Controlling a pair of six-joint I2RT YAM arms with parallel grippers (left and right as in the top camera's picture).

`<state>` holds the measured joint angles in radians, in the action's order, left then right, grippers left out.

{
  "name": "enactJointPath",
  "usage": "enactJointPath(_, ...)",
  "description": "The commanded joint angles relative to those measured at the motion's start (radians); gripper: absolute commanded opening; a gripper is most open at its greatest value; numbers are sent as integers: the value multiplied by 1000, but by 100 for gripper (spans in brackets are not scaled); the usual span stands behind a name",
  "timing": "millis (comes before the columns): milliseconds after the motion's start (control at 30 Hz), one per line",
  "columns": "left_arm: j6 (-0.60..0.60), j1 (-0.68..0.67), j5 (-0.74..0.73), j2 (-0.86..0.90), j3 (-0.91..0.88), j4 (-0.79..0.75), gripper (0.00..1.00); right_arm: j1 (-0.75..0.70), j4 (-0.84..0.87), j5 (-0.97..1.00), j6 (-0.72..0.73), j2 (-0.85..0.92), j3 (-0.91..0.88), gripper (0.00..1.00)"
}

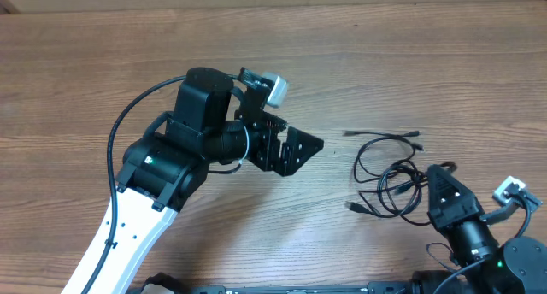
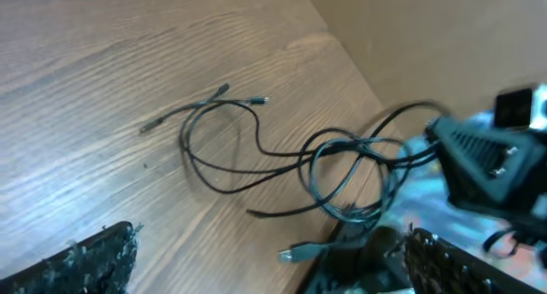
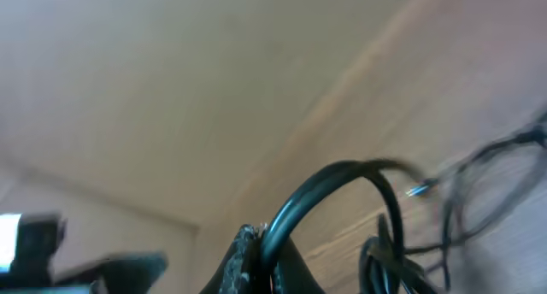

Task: Untangle cables

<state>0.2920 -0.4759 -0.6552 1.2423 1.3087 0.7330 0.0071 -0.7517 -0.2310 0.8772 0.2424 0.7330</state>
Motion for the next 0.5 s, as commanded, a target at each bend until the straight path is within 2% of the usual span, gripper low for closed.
enactJointPath(0, -160, 4, -19, -7, 18, 16, 99, -2, 68, -184, -213, 2, 13, 4)
enactJointPath(67, -185, 4, -19, -7, 18, 24, 92, -2, 97, -255, -281, 2, 13, 4)
enactJointPath(133, -227, 4, -37, -7, 18, 32, 91, -2, 122, -314, -327, 2, 13, 4)
enactJointPath(200, -328, 4, -91, -7, 18, 47, 90, -2, 140, -362, -354, 2, 13, 4)
enactJointPath(300, -532, 4, -158, -7, 18, 91, 95, -2, 178, -434, -362, 2, 13, 3)
enactJointPath(467, -690, 4, -157, -1, 17, 119, 99, -2, 285, -554, -340, 2, 13, 4)
